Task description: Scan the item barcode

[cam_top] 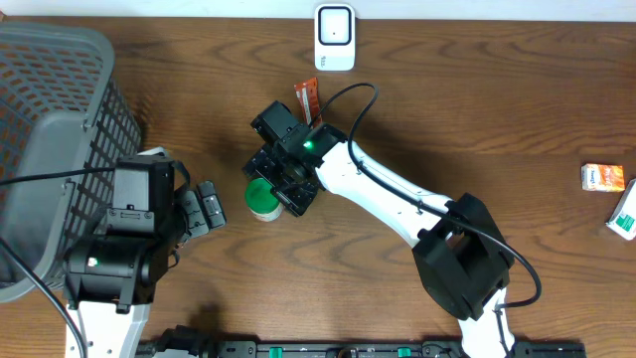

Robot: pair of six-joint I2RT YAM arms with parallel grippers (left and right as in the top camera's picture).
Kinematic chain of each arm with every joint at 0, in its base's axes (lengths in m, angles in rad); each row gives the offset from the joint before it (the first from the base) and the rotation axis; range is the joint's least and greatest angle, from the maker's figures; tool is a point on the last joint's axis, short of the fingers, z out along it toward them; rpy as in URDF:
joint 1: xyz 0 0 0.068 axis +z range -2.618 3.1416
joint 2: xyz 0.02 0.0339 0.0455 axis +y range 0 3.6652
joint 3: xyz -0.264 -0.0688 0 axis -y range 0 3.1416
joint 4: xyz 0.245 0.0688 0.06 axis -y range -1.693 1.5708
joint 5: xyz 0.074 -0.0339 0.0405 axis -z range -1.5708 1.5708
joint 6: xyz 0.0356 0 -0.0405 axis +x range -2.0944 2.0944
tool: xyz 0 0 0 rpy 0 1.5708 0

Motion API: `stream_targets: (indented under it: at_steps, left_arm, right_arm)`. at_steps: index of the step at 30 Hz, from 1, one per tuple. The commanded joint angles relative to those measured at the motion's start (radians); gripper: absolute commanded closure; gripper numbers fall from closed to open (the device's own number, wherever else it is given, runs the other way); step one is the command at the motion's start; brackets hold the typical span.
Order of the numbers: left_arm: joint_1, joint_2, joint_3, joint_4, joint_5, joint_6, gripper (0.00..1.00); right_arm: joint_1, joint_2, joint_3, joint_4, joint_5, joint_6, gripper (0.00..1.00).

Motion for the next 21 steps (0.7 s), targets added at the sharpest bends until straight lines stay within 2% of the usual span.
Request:
stream_targets:
  at_steps: [1,7,13,17,20,21]
  left_arm:
    - [0.021,-0.002,0.016,0.002,-0.019,0.016,0.0]
    - [0.034,-0.002,0.016,0.002,-0.02,0.017,0.0]
    - [0.034,-0.002,0.016,0.006,-0.02,0.016,0.0]
    - [0.033,-0.001,0.016,0.03,-0.013,0.029,0.02]
    - [0.033,0.01,0.016,0.055,0.042,0.048,0.02]
    - [0.033,0.018,0.016,0.063,0.079,0.1,0.02]
  right_arm:
    - [0.01,0.035,0.017,0.013,0.008,-0.037,0.09]
    - [0.011,0.034,0.045,0.021,-0.026,-0.11,0.07]
    - [0.003,0.034,0.108,-0.098,-0.025,-0.269,0.01]
    - [-0.002,0.034,0.141,-0.134,-0.019,-0.473,0.01]
    - [-0.033,0.024,0.187,-0.248,0.05,-0.493,0.01]
    - [-0.053,0.014,0.198,-0.287,0.069,-0.494,0.01]
